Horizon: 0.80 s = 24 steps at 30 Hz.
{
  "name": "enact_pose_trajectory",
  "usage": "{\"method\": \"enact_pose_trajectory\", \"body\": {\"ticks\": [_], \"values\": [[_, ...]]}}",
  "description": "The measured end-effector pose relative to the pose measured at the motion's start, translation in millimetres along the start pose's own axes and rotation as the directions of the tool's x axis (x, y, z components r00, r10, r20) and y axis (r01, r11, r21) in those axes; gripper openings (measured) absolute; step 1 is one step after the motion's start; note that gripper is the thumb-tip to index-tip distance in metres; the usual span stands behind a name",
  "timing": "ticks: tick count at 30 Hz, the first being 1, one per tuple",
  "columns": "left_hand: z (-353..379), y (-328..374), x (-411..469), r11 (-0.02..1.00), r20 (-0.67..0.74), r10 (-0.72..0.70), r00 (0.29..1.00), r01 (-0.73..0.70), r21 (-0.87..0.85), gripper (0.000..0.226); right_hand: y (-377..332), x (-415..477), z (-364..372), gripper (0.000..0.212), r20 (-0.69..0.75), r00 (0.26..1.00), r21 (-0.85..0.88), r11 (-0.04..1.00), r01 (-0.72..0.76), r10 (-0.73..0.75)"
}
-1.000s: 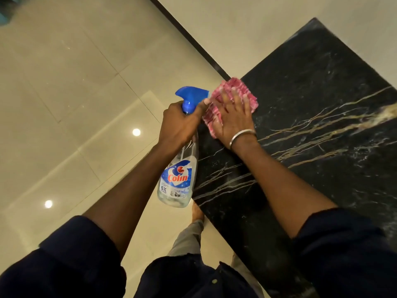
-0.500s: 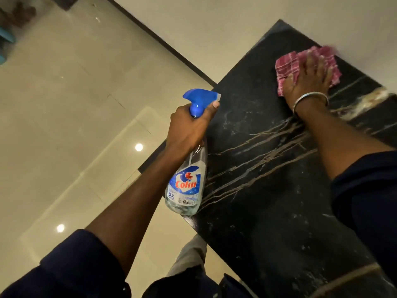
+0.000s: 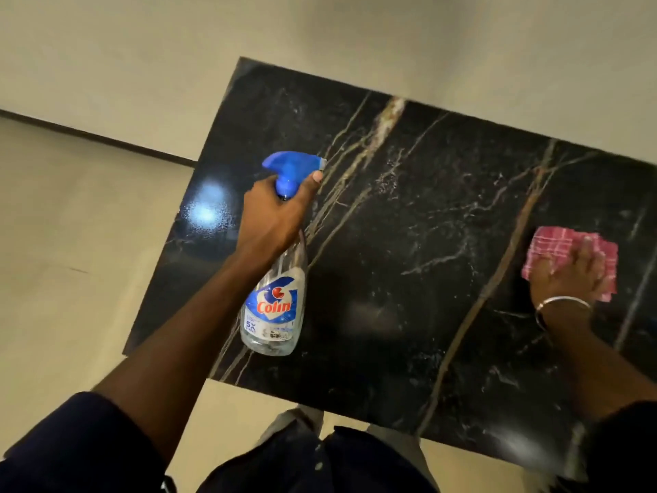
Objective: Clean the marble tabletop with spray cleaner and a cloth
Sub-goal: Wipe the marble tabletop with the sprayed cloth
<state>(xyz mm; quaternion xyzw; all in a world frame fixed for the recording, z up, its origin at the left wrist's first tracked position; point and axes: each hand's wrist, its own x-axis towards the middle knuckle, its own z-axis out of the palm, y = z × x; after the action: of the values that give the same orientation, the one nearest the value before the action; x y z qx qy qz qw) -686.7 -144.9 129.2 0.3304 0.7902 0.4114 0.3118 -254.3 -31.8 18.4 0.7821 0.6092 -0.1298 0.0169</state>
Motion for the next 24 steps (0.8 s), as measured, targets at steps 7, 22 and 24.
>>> {"method": "enact_pose_trajectory", "body": {"ticks": [7, 22, 24], "values": [[2.4, -7.4, -14.8, 0.996, 0.099, 0.091, 0.991, -0.092, 0.010, 0.050, -32.3, -60.3, 32.5, 0.082, 0.024, 0.998, -0.052, 0.997, -0.060, 0.061], [-27.7, -9.6, -47.8, 0.989, 0.117, 0.135, 0.984, -0.141, 0.041, 0.047, -159.9, -210.8, 89.6, 0.089, 0.145, 0.675, -0.124, 0.664, 0.737, -0.723], [-19.5, -2.6, -50.1, 0.990, 0.160, 0.135, 0.978, -0.140, 0.018, 0.046, -114.4, -209.7, 82.9, 0.086, 0.128, 0.738, -0.124, 0.728, 0.675, -0.662]]}}
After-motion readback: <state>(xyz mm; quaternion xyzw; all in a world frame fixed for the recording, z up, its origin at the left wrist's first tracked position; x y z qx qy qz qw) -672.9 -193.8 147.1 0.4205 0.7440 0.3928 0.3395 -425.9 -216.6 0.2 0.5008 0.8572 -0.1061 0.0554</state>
